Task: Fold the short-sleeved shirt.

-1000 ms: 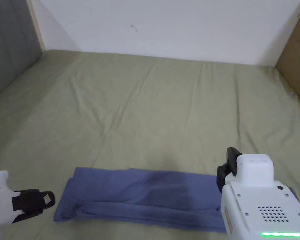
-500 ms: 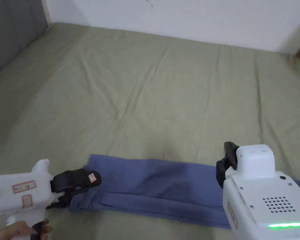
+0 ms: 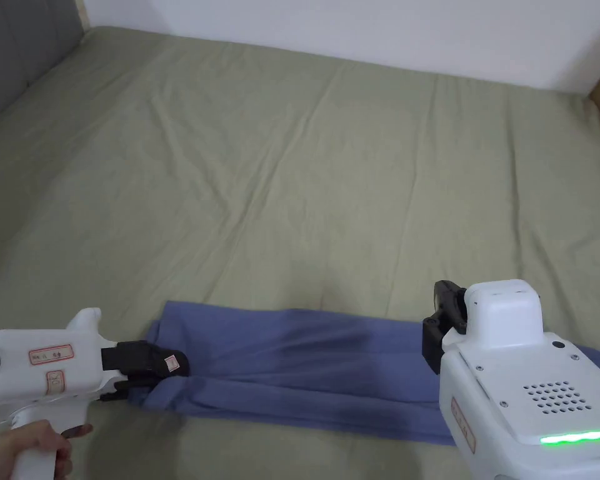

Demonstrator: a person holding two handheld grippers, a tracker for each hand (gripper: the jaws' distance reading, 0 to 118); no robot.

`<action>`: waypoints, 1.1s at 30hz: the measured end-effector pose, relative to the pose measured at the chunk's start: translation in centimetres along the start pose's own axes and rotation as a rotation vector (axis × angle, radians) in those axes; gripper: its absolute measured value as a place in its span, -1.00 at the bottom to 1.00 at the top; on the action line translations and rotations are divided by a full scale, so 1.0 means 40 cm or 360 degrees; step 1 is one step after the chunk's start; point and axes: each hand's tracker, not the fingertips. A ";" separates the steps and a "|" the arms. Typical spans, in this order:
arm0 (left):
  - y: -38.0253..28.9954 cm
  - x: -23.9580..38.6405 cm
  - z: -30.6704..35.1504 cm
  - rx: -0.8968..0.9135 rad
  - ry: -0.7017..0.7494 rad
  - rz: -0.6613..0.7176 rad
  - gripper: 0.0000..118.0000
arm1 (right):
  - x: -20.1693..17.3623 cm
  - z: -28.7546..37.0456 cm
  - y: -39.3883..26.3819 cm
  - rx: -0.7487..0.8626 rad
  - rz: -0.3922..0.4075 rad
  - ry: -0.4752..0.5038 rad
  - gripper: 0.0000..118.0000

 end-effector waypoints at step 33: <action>-0.243 0.683 -0.334 -0.0149 0.0501 -0.1385 -0.92 | 0.267 0.090 -0.090 -0.0030 -0.0319 -0.0237 -0.98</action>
